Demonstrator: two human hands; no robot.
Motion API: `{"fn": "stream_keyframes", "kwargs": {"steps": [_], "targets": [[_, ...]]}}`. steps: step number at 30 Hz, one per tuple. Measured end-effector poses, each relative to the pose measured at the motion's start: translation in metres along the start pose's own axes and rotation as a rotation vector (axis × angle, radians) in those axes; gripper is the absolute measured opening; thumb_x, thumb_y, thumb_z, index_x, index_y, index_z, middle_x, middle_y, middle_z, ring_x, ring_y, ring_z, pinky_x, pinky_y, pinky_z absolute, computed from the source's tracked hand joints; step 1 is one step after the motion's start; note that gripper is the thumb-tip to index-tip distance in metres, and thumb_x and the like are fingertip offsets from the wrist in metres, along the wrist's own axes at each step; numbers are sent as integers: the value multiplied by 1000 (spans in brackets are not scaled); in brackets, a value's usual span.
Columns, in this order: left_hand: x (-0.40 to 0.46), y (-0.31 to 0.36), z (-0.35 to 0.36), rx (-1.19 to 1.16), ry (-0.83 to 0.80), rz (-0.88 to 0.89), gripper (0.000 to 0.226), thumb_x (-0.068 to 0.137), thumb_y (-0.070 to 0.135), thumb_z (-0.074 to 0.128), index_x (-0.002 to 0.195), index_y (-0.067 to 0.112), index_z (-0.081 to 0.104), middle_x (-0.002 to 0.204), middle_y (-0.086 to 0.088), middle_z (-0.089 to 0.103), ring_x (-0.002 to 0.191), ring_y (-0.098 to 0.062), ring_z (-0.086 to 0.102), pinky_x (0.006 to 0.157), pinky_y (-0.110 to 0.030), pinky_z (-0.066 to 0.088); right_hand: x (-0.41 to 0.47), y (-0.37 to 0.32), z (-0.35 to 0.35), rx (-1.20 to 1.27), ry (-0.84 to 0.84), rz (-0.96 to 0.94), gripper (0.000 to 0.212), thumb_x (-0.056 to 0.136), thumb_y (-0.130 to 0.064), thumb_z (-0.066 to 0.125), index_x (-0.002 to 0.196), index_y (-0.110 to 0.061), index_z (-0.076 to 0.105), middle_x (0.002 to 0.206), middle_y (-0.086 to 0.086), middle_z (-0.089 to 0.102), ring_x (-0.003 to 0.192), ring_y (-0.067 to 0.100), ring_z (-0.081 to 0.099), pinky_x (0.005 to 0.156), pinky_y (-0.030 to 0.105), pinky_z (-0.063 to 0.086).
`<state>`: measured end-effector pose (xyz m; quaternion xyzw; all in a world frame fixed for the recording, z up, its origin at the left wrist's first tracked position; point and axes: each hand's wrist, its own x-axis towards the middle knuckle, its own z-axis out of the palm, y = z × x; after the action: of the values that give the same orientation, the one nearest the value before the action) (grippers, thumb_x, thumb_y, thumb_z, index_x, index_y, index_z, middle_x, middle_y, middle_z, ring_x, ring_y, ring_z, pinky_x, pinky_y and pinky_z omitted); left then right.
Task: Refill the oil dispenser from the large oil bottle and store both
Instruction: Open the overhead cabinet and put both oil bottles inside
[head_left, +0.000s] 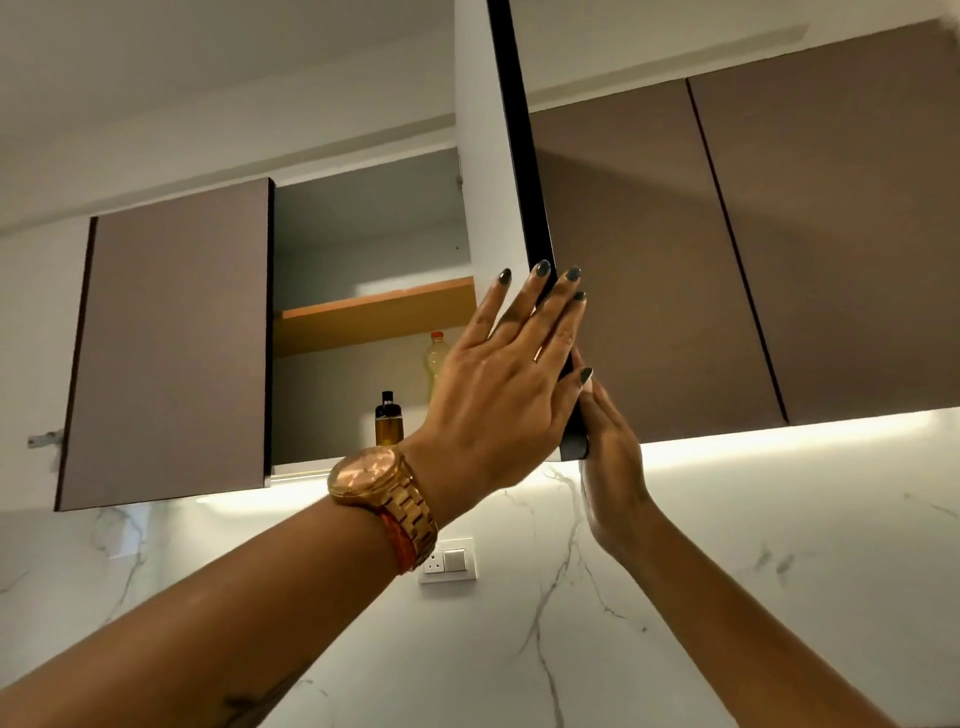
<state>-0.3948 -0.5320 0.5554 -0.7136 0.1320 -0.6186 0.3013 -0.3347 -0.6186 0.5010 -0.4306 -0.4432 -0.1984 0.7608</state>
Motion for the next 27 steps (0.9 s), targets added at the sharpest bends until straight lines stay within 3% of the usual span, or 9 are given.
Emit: {"fn": "stream_keyframes", "kwargs": {"steps": [4, 7, 9, 12, 14, 15, 17, 20, 27], "targets": [[-6, -10, 6, 61, 79, 7, 58, 95, 35, 13, 133, 5, 45, 140, -11, 46, 133, -25, 38, 111, -38, 8, 1, 12, 9, -29, 4, -16, 39, 99, -18, 26, 134, -10, 41, 117, -3, 55, 79, -7, 64, 63, 3, 47], [-19, -24, 8, 1, 141, 37, 62, 97, 36, 8, 131, 1, 46, 138, -15, 48, 132, -27, 34, 111, -37, 6, 1, 22, 23, -42, -14, -33, 34, 98, -19, 26, 125, -15, 48, 105, -10, 58, 73, -15, 62, 60, 2, 45], [-30, -34, 3, -23, 171, 36, 59, 97, 37, 16, 130, -1, 46, 137, -18, 48, 131, -27, 28, 111, -36, 3, 0, 28, 38, -45, -26, -34, 29, 99, -19, 26, 111, -23, 52, 97, -11, 60, 73, -14, 62, 60, 2, 46], [-50, -56, -2, -4, 116, -13, 56, 94, 35, 24, 137, 1, 39, 145, -15, 37, 138, -27, 24, 114, -37, 3, -2, 39, 69, -9, -39, -40, 38, 99, -22, 27, 132, -16, 45, 123, -3, 58, 103, 0, 60, 79, 6, 48], [-64, -74, -2, 4, 66, -42, 57, 95, 36, 21, 141, 4, 31, 150, -13, 28, 141, -26, 19, 116, -40, 7, -3, 50, 91, -2, -31, -68, 43, 99, -28, 29, 139, -14, 37, 140, 3, 47, 125, 15, 49, 100, 24, 43], [-72, -85, -2, 8, 45, -52, 58, 95, 37, 18, 143, 5, 28, 151, -12, 25, 142, -25, 17, 116, -43, 9, -2, 57, 102, -15, -18, -83, 46, 98, -34, 32, 140, -16, 36, 143, 2, 44, 129, 18, 44, 105, 35, 40], [-89, -107, 1, 18, 23, -64, 59, 95, 38, 16, 144, 6, 24, 152, -11, 22, 143, -25, 14, 117, -46, 13, -1, 71, 127, -83, 4, -118, 57, 90, -46, 33, 141, -21, 34, 146, -2, 40, 133, 16, 39, 110, 45, 34], [-114, -141, 9, 30, 23, -82, 57, 96, 37, 18, 143, 6, 26, 151, -12, 25, 142, -25, 17, 116, -47, 16, 3, 95, 163, -160, 45, -172, 62, 86, -56, 30, 141, -28, 32, 148, -8, 36, 136, 11, 34, 110, 46, 33], [-172, -222, 38, 50, 29, -69, 58, 96, 38, 19, 139, 3, 34, 146, -15, 34, 138, -27, 22, 118, -42, 12, 11, 149, 245, -383, 164, -270, 57, 88, -45, 28, 141, -23, 31, 148, -9, 33, 134, 5, 30, 113, 34, 29]]}}
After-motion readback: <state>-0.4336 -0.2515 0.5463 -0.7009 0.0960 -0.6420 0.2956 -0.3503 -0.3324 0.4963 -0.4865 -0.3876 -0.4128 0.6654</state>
